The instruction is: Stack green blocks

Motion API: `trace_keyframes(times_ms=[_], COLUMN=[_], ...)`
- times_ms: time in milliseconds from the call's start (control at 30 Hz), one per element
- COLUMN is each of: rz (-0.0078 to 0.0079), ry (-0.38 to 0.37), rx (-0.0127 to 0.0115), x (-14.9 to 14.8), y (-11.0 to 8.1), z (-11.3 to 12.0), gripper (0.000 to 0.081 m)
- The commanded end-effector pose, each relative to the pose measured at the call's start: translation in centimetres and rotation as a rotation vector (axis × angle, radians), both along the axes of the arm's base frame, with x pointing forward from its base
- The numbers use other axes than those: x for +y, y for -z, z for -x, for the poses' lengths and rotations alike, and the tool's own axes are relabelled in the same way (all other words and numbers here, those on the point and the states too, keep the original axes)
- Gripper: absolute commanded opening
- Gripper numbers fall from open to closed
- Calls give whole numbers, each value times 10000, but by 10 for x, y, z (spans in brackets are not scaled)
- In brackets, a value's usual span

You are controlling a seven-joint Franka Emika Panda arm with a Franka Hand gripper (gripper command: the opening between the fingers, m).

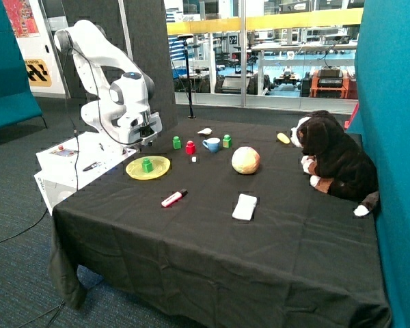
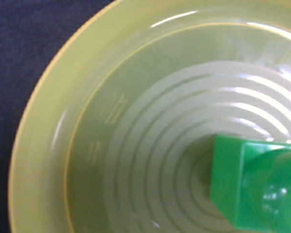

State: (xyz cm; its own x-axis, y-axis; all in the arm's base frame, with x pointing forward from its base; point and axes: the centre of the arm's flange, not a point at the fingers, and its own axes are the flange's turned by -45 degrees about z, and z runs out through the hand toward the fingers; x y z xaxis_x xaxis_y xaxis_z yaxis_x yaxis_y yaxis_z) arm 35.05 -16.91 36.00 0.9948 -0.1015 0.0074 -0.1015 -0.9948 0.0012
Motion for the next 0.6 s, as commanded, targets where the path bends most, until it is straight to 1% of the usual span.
trace_keyframes(times_ms=[0,367,567], rz=[-20,-19,-19], ry=[35,2,-96], rx=[73,73,73], x=[-14,-22,-20], y=[2,8,15], z=[-5,-2,0], gripper=[420,417,417])
